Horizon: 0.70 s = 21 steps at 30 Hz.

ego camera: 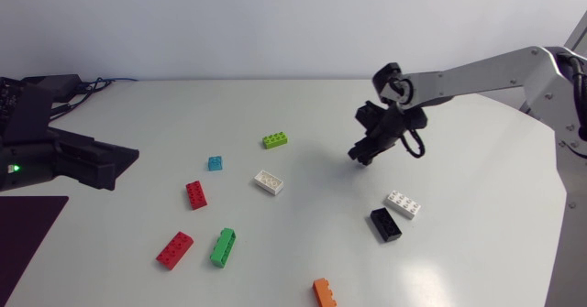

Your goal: Sort duplo bricks by size, large to the right and small to the left

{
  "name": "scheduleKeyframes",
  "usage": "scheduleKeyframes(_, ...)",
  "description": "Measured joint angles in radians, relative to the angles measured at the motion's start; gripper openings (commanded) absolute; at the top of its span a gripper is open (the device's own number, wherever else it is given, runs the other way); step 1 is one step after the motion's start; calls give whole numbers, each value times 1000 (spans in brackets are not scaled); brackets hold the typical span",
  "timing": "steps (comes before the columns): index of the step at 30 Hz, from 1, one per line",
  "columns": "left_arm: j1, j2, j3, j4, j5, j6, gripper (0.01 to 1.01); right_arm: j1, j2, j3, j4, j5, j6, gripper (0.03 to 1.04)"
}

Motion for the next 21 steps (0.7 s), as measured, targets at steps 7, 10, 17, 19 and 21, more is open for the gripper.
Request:
scheduleKeyframes(7,18,-21,-1,-1,0,0,984,281,-11,0,-16,-13,22,51)
scheduleKeyframes(10,20,-23,-1,-1,0,0,984,373,-11,16,-43,-24,40,51)
scheduleKeyframes(17,20,-28,-1,-4,0,0,984,528,-7,142,-89,-27,79,193)
scheduleKeyframes(19,20,-35,-1,-4,0,0,984,564,2,189,-105,-28,100,602)
scheduleKeyframes(21,20,-42,-1,-4,0,0,984,590,16,230,-126,-31,119,1002)
